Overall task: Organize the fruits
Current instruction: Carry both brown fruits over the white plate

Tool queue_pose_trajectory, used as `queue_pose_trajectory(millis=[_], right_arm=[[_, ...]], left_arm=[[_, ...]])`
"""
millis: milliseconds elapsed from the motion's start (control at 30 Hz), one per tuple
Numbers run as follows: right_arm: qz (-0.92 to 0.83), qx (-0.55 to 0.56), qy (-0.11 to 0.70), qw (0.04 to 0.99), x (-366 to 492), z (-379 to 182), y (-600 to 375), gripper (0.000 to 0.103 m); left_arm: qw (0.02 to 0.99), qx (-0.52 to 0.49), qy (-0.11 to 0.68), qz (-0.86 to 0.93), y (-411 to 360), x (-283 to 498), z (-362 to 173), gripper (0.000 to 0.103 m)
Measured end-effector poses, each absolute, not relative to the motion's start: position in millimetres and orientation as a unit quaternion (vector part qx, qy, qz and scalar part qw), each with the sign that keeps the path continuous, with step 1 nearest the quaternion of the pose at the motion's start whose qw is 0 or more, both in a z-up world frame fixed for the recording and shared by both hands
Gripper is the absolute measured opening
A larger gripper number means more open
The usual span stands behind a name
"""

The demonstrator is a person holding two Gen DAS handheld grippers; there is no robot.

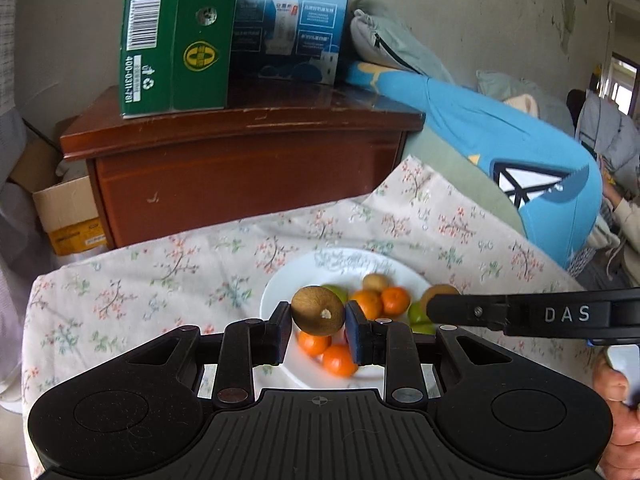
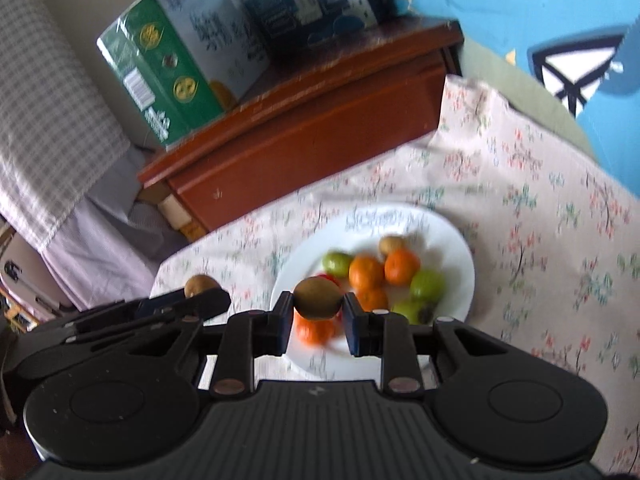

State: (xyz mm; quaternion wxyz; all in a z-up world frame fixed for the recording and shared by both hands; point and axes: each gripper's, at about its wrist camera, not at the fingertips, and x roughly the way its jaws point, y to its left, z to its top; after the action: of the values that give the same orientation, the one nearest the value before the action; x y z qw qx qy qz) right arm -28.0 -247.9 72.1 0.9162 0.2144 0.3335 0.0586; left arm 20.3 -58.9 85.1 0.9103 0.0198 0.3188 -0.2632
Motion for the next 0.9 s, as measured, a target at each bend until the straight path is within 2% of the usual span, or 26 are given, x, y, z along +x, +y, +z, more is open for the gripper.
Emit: queue_pose_trajectory(millis=[900], right_arm=[[0.066,0.173,0.35,0.918,61.4,38.1,-248.7,0.026]], left_arm=[[0.889,0.05,0.391,-0.233,-84.7,86.1,36.7,0.026]])
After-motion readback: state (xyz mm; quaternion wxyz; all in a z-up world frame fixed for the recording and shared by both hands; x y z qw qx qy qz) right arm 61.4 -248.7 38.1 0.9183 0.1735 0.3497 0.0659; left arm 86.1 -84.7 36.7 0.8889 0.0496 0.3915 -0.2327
